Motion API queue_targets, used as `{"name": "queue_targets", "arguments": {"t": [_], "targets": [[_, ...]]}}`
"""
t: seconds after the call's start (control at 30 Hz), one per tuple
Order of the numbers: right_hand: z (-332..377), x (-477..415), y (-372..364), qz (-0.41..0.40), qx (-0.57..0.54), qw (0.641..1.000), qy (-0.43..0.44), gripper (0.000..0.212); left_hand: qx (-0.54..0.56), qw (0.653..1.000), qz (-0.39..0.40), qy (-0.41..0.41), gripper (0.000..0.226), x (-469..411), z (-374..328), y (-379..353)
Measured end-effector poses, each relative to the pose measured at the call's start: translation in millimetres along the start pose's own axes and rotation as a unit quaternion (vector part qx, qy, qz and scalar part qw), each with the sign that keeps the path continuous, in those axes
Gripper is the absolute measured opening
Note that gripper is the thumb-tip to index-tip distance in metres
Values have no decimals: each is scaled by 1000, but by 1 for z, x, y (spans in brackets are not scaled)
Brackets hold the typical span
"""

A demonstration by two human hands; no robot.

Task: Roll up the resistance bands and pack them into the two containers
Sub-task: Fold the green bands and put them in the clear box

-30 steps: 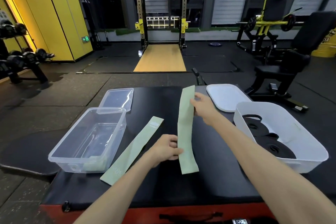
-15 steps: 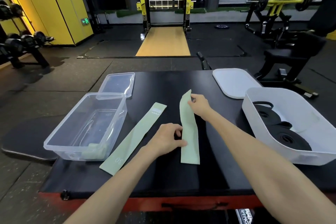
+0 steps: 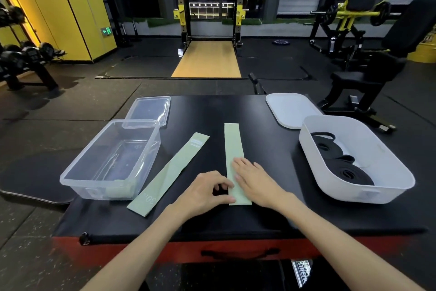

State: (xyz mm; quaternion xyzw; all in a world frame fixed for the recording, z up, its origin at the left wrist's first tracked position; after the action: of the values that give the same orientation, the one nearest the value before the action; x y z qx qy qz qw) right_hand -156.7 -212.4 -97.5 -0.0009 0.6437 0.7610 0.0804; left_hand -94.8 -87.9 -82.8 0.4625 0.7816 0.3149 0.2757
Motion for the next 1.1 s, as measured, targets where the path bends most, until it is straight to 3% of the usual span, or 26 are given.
{"name": "queue_targets", "arguments": {"t": [0.17,0.27,0.33,0.5,0.7,0.83,0.93,1.1], "targets": [[-2,28,9,-24,-74,997,-11,48,-6,999,31,14,25,-2,-3,1],[-4,41,31,-125,-96,987,-39,49,11,999,36,17,22,-2,-5,7],[5,46,36,-155,-96,983,-14,43,23,1000,13,7,23,-2,-7,11],[22,62,19,-98,-97,990,23,47,15,999,46,-13,25,2,-10,2],[35,69,11,-191,-27,979,71,4,-69,994,23,-84,15,6,-15,-1],[32,67,11,-185,-9,980,70,17,-85,991,21,-100,15,8,-21,-1],[29,74,14,-172,-64,982,52,3,-58,995,14,-85,10,12,-18,-1],[23,81,13,-181,-138,974,6,6,-10,998,-37,-48,6,20,-13,-3]]}}
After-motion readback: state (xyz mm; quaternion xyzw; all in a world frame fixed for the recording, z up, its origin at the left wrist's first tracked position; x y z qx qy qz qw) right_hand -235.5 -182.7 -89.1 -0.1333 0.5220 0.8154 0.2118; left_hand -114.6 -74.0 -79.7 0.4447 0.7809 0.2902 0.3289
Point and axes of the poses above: each hand's wrist, its own x-axis away from the middle knuckle, its own y-axis out of the back of the hand, z = x × y, the point moved 6 cm from there along -x, towards the middle knuckle
